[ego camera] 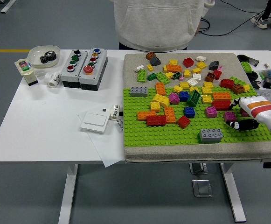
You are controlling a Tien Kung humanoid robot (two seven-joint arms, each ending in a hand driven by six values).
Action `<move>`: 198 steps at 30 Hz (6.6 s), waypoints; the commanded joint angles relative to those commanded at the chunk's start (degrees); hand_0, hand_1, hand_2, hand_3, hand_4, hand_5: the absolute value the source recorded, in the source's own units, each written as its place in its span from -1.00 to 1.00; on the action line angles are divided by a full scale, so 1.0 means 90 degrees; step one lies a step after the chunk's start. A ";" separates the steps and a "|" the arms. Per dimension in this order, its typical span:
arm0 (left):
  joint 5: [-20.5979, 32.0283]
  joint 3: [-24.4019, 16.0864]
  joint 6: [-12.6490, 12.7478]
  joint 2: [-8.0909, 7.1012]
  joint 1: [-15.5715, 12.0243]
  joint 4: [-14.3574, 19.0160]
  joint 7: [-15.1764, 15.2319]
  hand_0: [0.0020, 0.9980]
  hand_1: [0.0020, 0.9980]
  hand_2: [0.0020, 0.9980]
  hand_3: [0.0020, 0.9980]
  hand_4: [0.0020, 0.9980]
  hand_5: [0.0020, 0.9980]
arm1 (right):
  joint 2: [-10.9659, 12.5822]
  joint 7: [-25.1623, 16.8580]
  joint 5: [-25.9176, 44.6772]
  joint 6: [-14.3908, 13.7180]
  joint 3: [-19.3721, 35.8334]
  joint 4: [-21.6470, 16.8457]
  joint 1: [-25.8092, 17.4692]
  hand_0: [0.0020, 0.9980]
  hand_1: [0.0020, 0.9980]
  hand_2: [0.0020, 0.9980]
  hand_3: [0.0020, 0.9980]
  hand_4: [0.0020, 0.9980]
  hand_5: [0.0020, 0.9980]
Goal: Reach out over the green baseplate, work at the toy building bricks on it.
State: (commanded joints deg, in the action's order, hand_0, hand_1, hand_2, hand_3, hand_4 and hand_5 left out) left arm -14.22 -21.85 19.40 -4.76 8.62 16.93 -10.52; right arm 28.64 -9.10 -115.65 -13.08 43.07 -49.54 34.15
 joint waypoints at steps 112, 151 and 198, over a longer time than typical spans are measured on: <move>-0.0224 -0.0111 -0.0015 0.0013 -0.0004 -0.0007 -0.0073 0.20 0.38 0.31 0.10 0.13 0.22 | 0.1084 -0.0992 -0.1098 -0.0703 -0.0483 -0.2181 -0.0447 -0.09 0.00 0.07 -0.02 0.36 -0.23; -0.0139 -0.0060 -0.0017 0.0009 0.0036 -0.0001 -0.0041 0.21 0.38 0.31 0.10 0.12 0.22 | 0.1026 -0.0957 -0.1177 -0.0533 -0.0514 -0.2123 -0.0414 -0.09 0.02 0.10 0.00 0.37 -0.25; -0.0237 -0.0109 -0.0029 0.0003 0.0014 -0.0001 -0.0086 0.20 0.38 0.31 0.10 0.13 0.22 | 0.1119 -0.1018 -0.1144 -0.0273 -0.0135 -0.2353 -0.0676 0.39 0.44 0.61 0.66 0.73 -0.12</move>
State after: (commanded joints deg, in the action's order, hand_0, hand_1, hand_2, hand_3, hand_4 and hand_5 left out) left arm -16.36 -22.83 19.14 -4.73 8.75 16.92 -11.29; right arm 38.72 -18.26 -125.95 -15.54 41.86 -70.72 28.07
